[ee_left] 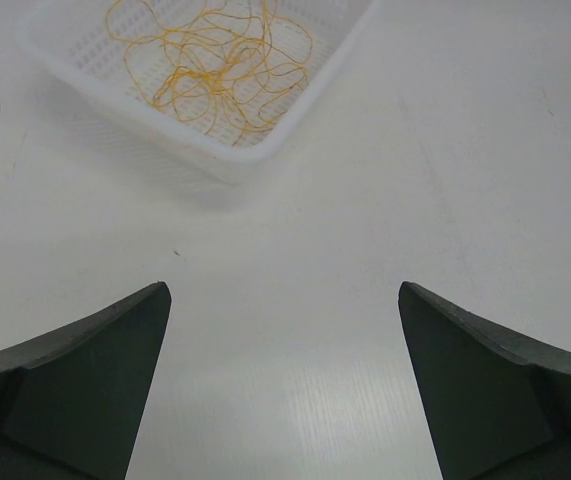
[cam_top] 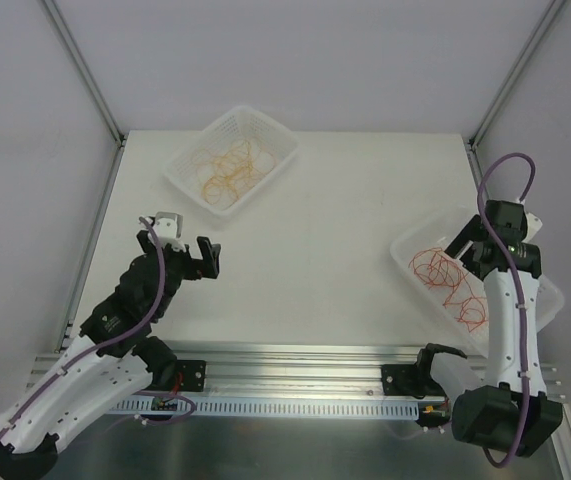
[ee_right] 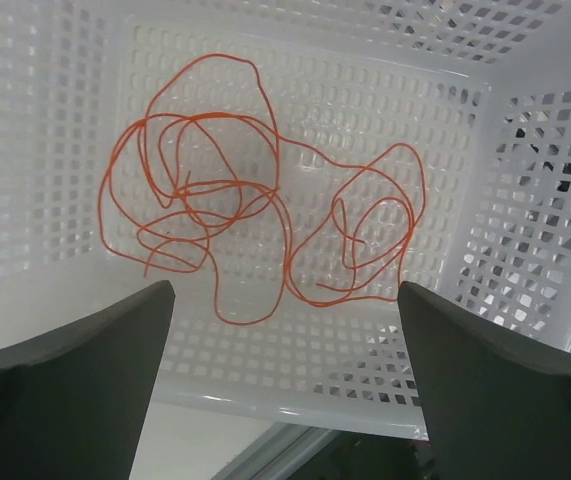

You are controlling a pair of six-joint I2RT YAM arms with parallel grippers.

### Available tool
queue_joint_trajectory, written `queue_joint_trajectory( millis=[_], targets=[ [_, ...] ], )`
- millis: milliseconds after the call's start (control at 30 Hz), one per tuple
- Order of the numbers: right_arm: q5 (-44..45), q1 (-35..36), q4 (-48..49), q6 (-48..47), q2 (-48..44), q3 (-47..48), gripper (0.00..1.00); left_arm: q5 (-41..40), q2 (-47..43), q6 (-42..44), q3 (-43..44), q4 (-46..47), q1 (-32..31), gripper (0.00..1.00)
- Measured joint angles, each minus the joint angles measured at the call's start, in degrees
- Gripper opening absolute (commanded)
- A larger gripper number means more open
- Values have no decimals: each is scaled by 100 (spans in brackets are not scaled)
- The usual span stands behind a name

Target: Untangle the cables

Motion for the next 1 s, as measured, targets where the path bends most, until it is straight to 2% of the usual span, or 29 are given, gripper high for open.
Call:
queue_joint_trajectory(
  millis=[267, 533, 800, 1000],
  targets=[
    [-297, 671, -9, 39, -704, 146, 100, -509, -1176, -468, 92, -1305, 0, 99],
    [-621, 782, -223, -236, -2343, 573, 100, -940, -2332, -741, 1252, -2761, 0, 99],
    [-1137, 804, -664, -879, -4054, 1401, 100, -911, -2778, -911, 2629, -3912, 0, 99],
    [-1429, 809, -1340, -1353, -4937, 2094, 100, -804, -2870, -1169, 3036, -4715, 0, 99]
  ],
)
